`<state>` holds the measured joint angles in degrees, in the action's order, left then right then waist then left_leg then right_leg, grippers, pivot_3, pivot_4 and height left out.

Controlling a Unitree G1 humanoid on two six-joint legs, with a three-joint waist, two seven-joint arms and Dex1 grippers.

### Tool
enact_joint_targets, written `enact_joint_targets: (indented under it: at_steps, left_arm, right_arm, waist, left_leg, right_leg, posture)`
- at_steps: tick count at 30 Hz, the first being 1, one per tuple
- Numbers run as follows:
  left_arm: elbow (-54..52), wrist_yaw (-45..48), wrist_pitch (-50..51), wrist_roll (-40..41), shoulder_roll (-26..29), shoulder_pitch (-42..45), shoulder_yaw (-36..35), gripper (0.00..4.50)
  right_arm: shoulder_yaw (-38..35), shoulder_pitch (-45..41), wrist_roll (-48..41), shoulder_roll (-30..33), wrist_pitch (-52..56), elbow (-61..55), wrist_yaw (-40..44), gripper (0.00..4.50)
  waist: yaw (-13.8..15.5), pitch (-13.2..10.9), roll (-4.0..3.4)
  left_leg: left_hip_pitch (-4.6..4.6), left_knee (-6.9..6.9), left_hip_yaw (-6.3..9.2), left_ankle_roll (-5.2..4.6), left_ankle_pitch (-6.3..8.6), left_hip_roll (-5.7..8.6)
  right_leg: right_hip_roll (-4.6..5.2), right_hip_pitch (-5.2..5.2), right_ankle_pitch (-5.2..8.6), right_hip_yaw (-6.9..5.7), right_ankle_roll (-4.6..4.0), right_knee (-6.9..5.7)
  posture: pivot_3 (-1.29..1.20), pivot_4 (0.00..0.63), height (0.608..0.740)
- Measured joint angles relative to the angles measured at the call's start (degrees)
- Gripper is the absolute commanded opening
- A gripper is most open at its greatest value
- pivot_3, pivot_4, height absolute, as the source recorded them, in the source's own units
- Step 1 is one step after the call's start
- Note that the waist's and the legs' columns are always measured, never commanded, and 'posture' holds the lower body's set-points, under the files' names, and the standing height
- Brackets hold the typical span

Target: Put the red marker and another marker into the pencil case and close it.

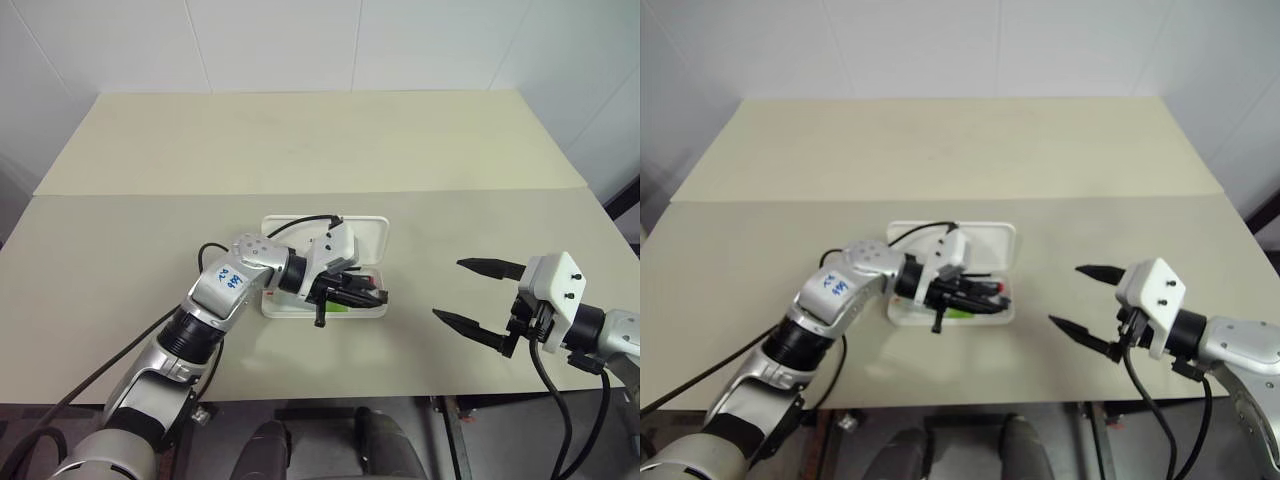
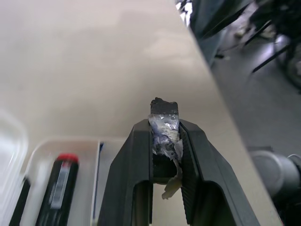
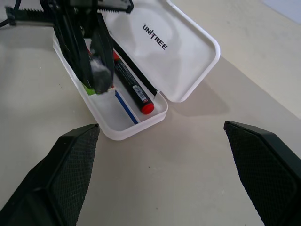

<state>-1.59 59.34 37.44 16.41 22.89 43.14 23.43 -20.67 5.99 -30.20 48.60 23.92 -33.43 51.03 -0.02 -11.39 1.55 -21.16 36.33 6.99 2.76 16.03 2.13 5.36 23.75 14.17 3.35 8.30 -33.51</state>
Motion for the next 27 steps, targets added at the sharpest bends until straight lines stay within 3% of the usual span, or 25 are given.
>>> enact_joint_targets:
  at_steps: [13, 14, 24, 27]
  left_arm:
    - [0.0, -2.1, -0.2, -3.6, 0.5, 0.7, 0.3, 0.41]
    - [-0.1, -2.1, -0.2, -3.6, 0.6, 0.6, 0.4, 1.16]
    - [-0.4, -3.5, 0.4, -5.4, 0.2, -0.1, 1.5, 4.37]
    - [-0.4, -4.0, 0.4, -5.6, 0.1, -0.1, 1.5, 4.47]
  right_arm:
    - [0.2, 0.3, 0.1, 0.0, 0.0, 0.0, -1.8, 4.50]
    - [0.2, 0.3, 0.1, 0.0, 0.0, 0.0, -1.9, 4.50]
    - [0.6, 0.2, 0.7, -0.1, 0.0, 0.0, -2.8, 4.50]
    - [0.7, -0.1, 0.7, -0.1, 0.0, 0.0, -2.9, 4.50]
  waist:
    - [0.0, 0.0, 0.00]
    - [0.0, 0.0, 0.00]
    - [0.0, 0.0, 0.00]
    - [0.0, 0.0, 0.00]
  left_leg:
    - [-0.01, 0.00, 0.00, 0.01, 0.00, 0.00]
    - [0.00, 0.00, -0.01, 0.00, 0.00, 0.00]
    - [-0.01, 0.00, 0.00, 0.01, 0.00, 0.01]
    - [0.00, 0.01, 0.00, 0.01, 0.00, 0.00]
  right_leg:
    - [0.01, -0.01, 0.00, 0.00, 0.00, 0.02]
    - [0.01, -0.01, 0.00, 0.00, 0.00, 0.02]
    - [0.02, -0.01, 0.00, 0.00, 0.00, 0.01]
    - [0.01, -0.01, 0.00, 0.00, 0.00, 0.00]
  posture:
    - [0.00, 0.150, 0.740]
    - [0.00, 0.150, 0.740]
    - [0.00, 0.150, 0.740]
    - [0.00, 0.150, 0.740]
